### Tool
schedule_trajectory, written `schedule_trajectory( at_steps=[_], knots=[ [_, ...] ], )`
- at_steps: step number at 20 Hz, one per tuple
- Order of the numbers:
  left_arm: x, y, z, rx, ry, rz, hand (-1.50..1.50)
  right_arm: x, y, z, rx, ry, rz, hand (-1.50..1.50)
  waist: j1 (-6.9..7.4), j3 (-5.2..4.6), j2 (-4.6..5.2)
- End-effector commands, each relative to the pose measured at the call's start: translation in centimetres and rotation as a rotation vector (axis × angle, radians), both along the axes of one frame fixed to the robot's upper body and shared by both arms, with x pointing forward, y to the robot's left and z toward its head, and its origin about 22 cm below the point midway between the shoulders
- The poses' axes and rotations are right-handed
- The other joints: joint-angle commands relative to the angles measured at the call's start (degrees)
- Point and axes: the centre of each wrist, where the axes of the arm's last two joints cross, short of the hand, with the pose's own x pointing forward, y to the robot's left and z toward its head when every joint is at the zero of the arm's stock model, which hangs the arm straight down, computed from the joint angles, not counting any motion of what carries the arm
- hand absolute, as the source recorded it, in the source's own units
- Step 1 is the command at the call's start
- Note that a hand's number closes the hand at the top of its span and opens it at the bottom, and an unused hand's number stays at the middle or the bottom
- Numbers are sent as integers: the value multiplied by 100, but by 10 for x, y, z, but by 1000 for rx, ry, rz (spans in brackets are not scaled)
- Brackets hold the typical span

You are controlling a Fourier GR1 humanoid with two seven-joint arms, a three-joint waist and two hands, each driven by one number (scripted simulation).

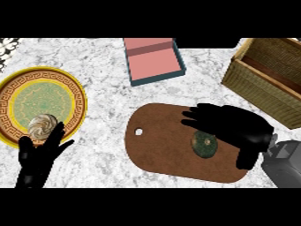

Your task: Pick the squash from the cutting board and place it in the basket

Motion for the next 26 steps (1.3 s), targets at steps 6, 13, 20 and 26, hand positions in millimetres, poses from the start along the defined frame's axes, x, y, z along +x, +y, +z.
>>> schedule_trajectory(
  at_steps=[6,13,20,26],
  knots=[
    [-10,12,-17,-6,87,14,0,1,18,-32,-11,-7,18,-150,9,-52,39],
    [-7,3,-6,14,105,17,0,-13,13,-34,-147,-17,4,-150,-27,-52,25],
    [-6,5,-20,5,102,-3,0,5,13,-65,-109,17,-11,-150,-6,-52,40],
    [6,-11,-5,15,84,8,0,0,6,-86,-104,10,11,-150,-22,-50,39]
  ],
)
